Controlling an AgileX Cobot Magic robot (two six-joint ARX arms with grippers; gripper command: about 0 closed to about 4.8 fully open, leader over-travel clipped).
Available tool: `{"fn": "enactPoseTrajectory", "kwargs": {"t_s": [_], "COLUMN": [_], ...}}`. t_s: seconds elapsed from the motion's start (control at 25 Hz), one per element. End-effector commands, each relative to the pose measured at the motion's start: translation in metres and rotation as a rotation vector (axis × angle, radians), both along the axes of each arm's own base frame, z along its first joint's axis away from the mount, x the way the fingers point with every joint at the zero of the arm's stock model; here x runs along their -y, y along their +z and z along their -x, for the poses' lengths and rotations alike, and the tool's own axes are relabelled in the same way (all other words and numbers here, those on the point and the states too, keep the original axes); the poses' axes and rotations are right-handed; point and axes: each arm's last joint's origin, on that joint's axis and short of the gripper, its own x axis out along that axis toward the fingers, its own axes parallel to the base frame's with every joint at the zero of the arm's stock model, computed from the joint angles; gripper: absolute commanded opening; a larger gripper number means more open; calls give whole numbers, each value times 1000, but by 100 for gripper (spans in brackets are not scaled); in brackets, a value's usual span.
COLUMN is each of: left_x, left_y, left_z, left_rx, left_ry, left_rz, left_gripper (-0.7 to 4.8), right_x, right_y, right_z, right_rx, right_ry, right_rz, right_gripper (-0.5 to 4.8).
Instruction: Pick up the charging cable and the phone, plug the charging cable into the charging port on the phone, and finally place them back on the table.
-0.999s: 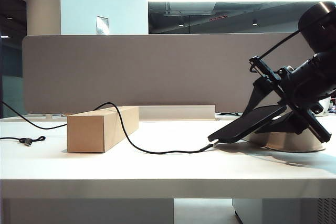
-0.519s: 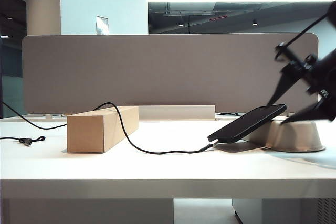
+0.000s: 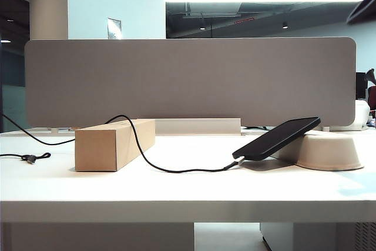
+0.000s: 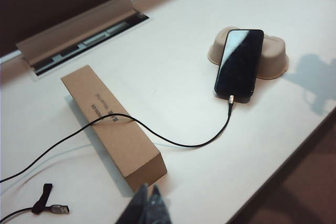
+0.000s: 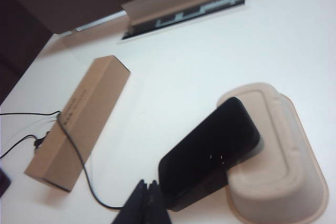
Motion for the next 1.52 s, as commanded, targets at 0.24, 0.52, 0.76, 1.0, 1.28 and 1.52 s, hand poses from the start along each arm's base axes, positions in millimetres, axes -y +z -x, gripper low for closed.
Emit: {"fn": "enactPoseTrajectory", "kwargs": {"t_s": [0.24, 0.52, 0.76, 1.0, 1.28, 1.52], "left_x": [-6, -9, -11, -9, -10, -11], "left_y": [-39, -48, -65, -84, -102, -103], "left_z": [24, 42, 40, 27, 18, 18], "left_rx": [29, 40, 109, 160, 157, 153], "left_ry": [53, 77, 156, 176, 290, 308], "left_rz": [35, 99, 132, 183, 154, 148], "left_gripper": [-6, -6, -6, -6, -6, -6], "right_x": [-4, -7, -6, -6, -5, -5], "right_y": [1, -28, -53, -74, -95, -95], "right_z": [51, 102, 128, 125, 119, 119], "right_rx": [126, 264, 391, 354, 292, 291], "right_ry": [12, 10, -89, -89, -111, -111], "right_rz": [18, 23, 34, 34, 37, 37], "right_gripper": [-1, -1, -1, -1, -1, -1]}}
